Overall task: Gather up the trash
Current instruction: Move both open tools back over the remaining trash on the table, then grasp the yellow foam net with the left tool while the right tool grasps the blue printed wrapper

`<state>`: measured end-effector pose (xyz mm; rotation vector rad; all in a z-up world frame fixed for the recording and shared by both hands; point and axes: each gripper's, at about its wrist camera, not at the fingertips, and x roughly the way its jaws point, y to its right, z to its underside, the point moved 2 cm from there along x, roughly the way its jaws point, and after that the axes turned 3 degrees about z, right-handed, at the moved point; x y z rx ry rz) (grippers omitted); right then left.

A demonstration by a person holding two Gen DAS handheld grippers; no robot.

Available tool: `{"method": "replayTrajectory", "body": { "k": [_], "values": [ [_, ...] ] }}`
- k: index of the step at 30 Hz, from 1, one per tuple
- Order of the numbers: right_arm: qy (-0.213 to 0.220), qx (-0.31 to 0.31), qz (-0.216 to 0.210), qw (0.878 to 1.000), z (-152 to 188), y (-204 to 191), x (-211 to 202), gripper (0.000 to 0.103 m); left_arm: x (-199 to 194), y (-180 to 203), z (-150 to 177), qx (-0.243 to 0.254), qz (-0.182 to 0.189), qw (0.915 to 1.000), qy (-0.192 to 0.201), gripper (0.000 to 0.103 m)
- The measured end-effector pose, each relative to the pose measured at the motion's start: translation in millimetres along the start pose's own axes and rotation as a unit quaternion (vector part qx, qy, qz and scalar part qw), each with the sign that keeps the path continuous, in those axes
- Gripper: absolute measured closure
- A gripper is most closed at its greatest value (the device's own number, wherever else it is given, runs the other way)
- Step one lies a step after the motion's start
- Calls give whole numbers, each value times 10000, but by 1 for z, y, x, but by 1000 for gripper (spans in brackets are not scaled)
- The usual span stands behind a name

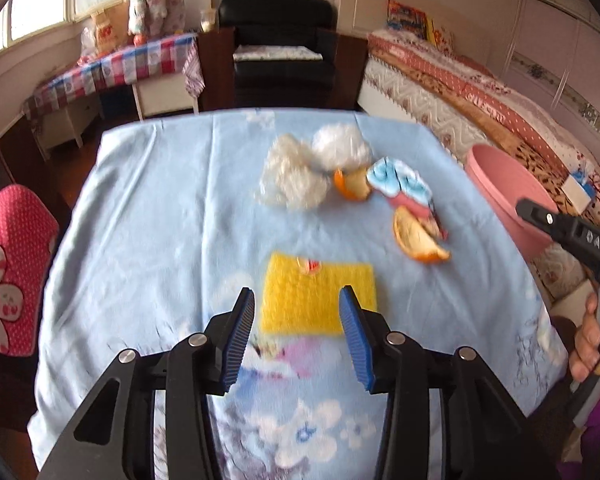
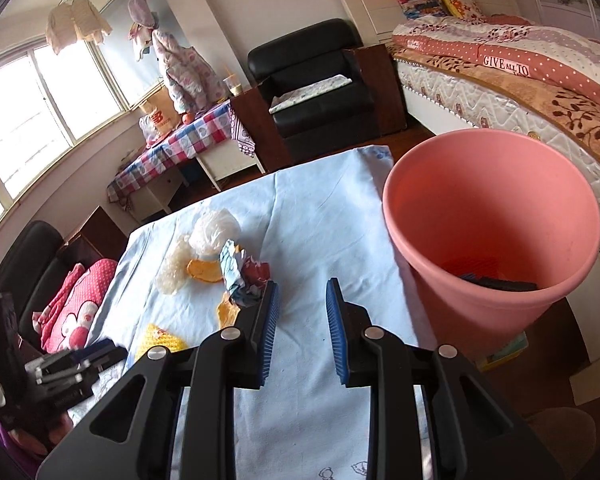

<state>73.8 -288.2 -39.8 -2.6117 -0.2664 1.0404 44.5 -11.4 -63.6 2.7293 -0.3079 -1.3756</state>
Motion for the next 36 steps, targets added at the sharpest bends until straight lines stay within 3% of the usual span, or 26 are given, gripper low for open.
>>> {"method": "replayTrajectory", "body": {
  "k": [10, 12, 21, 26, 28, 29, 33, 36],
  "values": [
    [-101, -44, -32, 9999, 1, -5, 7, 78, 29, -4, 10, -569, 692, 9927, -810, 58],
    [-117, -58, -30, 9999, 1, -6, 8, 78, 33, -3, 5, -651, 688, 9928, -727, 53],
    [-192, -160, -102, 9996, 1, -12, 16, 78, 53, -3, -27, -1011, 618, 9912, -598, 52],
    [-283, -242, -228, 9990, 2, -20, 25, 78, 63, 7, -36, -752, 294, 9957, -458, 54],
    [-336, -264, -317, 9986, 1, -24, 29, 78, 67, 11, -37, -599, 133, 9971, -453, 71],
    [-382, -259, -380, 9982, 1, -27, 33, 78, 69, 12, -36, -553, 107, 9973, -463, 72],
    [-503, -323, -524, 9968, 0, -37, 44, 78, 66, 19, -37, -253, 31, 9994, -241, 94],
    [-577, -361, -631, 9957, -1, -46, 51, 78, 61, 17, -38, -218, 107, 9996, -136, 96]
  ]
}}
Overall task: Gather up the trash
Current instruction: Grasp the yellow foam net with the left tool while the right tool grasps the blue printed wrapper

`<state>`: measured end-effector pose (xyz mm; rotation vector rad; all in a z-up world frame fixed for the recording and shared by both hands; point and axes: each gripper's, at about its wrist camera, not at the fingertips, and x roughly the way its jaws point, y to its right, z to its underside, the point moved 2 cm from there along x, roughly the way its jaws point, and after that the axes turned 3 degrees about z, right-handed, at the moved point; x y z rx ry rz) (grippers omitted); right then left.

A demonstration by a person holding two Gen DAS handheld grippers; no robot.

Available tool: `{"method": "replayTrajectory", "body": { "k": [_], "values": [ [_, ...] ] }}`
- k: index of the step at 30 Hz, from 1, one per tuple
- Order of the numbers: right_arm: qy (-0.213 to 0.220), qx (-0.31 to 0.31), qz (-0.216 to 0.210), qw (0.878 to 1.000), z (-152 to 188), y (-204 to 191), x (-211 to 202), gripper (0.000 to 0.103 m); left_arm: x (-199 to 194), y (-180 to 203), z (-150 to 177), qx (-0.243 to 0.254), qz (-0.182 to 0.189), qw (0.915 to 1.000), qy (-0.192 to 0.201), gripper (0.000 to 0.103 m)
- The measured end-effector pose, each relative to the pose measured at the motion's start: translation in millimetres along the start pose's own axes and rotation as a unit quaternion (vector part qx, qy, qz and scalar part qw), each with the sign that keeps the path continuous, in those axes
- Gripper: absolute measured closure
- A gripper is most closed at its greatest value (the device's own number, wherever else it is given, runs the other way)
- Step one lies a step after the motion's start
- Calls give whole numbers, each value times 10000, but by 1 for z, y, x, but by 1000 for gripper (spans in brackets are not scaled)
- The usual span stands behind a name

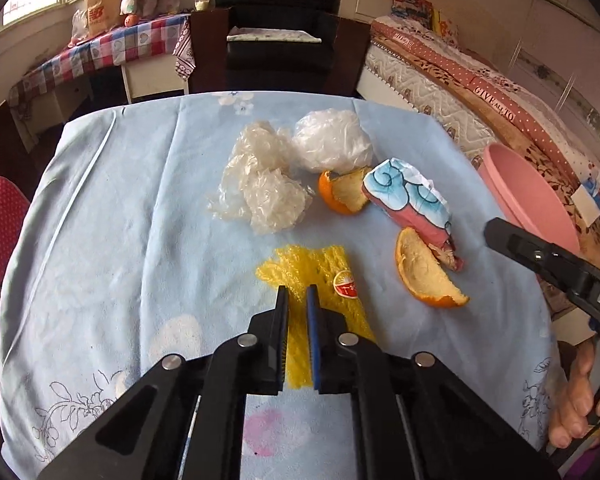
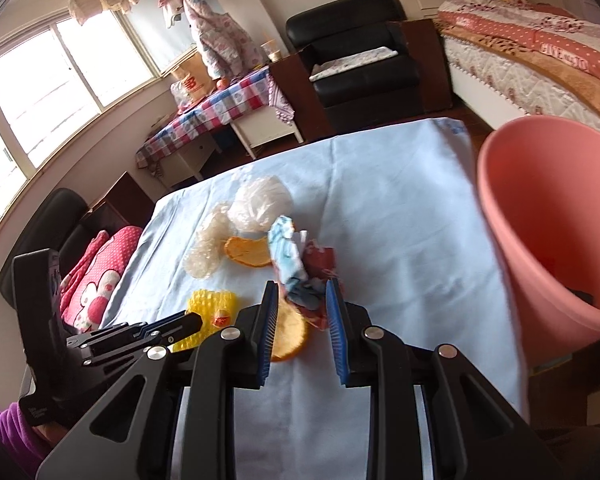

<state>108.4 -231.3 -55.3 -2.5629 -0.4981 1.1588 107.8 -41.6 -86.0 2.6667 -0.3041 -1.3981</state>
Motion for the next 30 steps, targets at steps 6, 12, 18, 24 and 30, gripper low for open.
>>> {"method": "replayTrajectory", "body": {
  "k": [6, 12, 18, 24, 30],
  "values": [
    [-84, -148, -28, 9999, -5, -15, 12, 78, -20, -7, -5, -84, 175, 9994, 282, 96],
    [-105, -400, 250, 9988, -11, -23, 24, 78, -32, -10, -5, -135, 303, 9985, 430, 96],
    [-298, -506, 430, 9974, -5, -25, 41, 78, -38, -14, -6, -222, 350, 9979, 495, 96],
    [-296, -553, 494, 9968, -1, -23, 47, 78, -41, -16, -6, -231, 345, 9976, 549, 96],
    [-76, -493, 313, 9983, -2, -21, 31, 92, -48, -16, -9, -246, 363, 9970, 638, 96]
  ]
}}
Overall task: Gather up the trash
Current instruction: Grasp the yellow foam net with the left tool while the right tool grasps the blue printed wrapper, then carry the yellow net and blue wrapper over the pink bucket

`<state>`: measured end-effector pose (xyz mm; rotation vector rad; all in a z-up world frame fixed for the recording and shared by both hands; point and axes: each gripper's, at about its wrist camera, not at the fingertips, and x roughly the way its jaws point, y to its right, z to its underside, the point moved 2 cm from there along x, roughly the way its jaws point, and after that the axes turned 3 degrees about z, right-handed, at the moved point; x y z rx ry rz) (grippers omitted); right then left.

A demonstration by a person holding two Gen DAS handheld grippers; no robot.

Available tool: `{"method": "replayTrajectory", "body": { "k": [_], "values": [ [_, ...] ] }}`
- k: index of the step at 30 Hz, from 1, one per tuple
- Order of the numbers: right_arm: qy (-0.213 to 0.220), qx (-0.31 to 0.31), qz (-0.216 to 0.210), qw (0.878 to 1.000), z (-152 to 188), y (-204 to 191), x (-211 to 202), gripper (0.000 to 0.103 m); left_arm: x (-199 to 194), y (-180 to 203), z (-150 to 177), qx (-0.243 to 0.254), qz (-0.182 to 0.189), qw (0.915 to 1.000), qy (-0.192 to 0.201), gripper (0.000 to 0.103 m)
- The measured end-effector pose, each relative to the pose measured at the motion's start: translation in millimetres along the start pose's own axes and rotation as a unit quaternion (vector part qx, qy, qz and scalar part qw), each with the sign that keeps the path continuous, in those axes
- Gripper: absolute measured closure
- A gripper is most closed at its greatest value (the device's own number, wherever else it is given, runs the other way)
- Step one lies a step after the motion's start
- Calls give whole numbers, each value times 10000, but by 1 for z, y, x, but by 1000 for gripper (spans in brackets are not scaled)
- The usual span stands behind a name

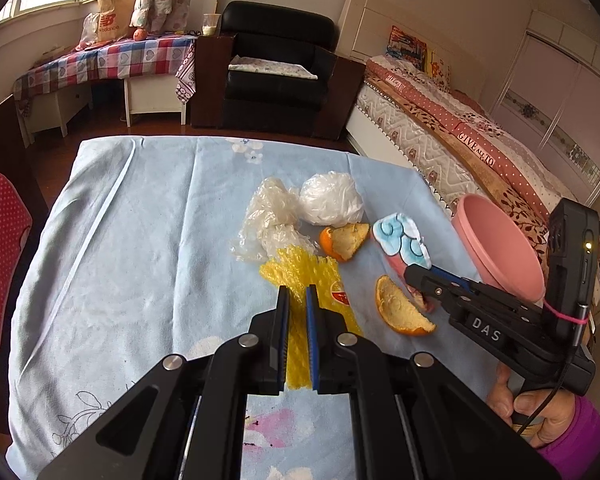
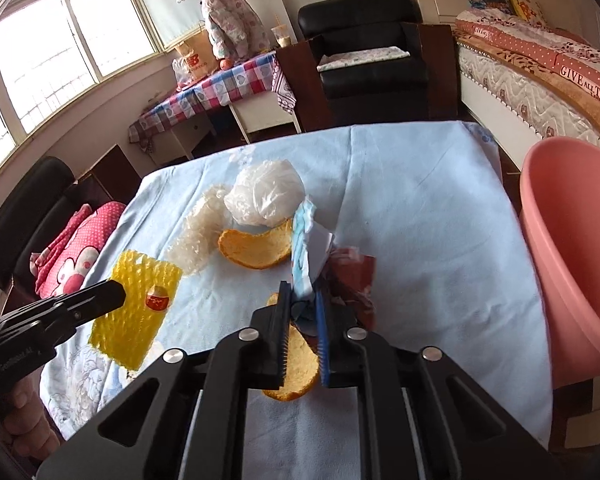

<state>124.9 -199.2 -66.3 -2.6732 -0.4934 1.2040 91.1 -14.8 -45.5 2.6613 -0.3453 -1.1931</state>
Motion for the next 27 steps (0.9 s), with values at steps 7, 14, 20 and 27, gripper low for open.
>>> {"method": "replayTrajectory", "body": {
  "k": [7, 14, 20, 27],
  "values": [
    [287, 76, -259, 9992, -1, -1, -32, 94, -9, 13, -8, 82, 117, 9998, 149, 96],
    [734, 245, -246, 9967, -6, 12, -71, 94, -19, 44, -22, 301, 363, 9982, 360, 96],
    [1062, 509, -23, 9930, -10, 37, -99, 94, -21, 82, -36, 567, 636, 9950, 515, 96],
    [1344, 877, 276, 9867, -9, 78, -124, 94, -12, 134, -48, 804, 904, 9911, 559, 96]
  ]
}}
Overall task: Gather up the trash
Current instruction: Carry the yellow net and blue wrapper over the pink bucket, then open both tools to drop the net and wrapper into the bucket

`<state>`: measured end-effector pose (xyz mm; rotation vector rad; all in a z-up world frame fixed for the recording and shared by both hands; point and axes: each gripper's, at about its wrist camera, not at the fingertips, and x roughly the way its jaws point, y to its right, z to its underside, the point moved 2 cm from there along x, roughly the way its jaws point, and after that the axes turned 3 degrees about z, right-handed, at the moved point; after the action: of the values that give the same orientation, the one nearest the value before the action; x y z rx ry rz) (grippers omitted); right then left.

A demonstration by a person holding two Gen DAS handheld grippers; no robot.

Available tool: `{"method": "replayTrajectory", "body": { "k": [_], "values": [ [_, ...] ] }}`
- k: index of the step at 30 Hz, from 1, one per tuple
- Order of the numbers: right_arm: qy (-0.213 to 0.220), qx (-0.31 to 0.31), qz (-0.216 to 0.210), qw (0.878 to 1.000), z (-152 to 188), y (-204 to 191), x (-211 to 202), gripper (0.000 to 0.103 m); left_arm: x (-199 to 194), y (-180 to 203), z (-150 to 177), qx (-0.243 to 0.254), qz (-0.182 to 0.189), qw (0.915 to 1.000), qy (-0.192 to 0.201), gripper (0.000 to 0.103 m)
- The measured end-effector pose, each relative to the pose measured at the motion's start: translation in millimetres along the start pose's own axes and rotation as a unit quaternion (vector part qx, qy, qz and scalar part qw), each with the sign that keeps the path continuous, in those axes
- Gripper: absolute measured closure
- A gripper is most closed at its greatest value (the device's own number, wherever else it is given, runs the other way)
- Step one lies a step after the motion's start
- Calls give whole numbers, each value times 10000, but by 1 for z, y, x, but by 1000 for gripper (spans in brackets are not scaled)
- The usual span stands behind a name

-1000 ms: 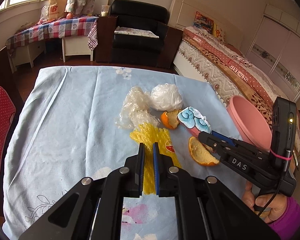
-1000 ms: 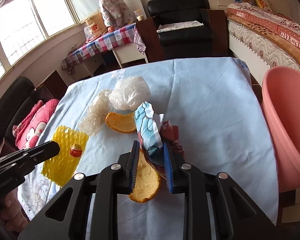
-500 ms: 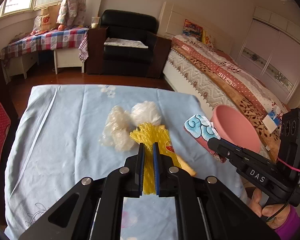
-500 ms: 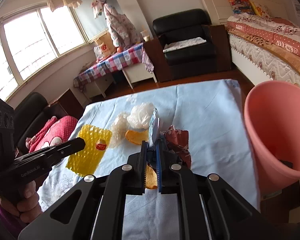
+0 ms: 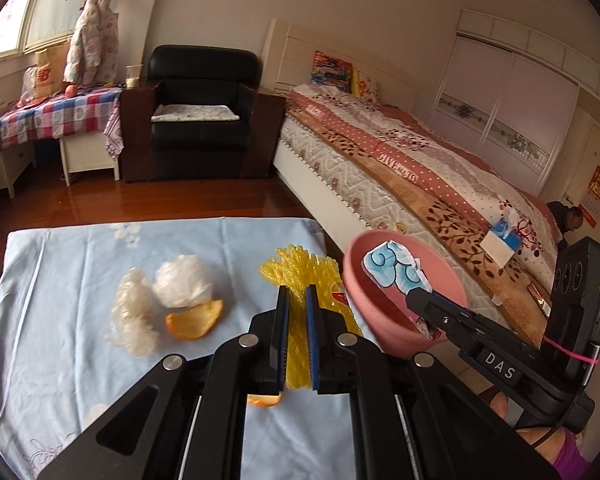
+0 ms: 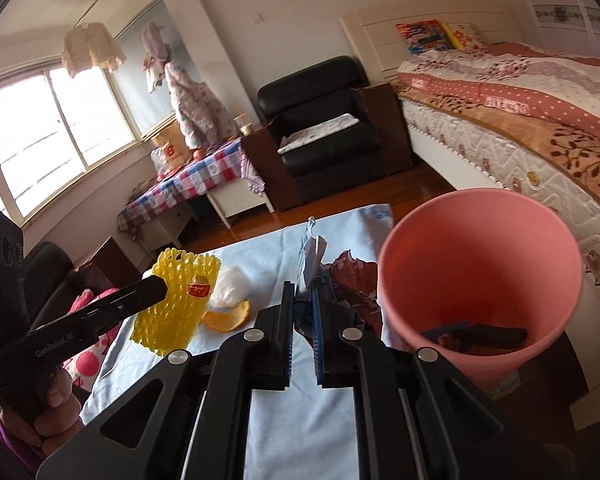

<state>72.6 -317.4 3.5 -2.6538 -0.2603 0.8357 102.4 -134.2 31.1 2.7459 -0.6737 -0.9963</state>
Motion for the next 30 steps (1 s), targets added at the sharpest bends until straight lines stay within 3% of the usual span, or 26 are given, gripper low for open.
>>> {"method": "replayTrajectory", "body": {
  "k": [15, 30],
  "values": [
    [257, 659, 420, 9966, -9, 79, -18, 94, 71, 78, -11, 336, 317, 9987, -195, 96],
    [117, 936, 545, 9941, -7, 125, 4, 94, 144, 108, 11, 476, 286, 9963, -655, 96]
  ]
}}
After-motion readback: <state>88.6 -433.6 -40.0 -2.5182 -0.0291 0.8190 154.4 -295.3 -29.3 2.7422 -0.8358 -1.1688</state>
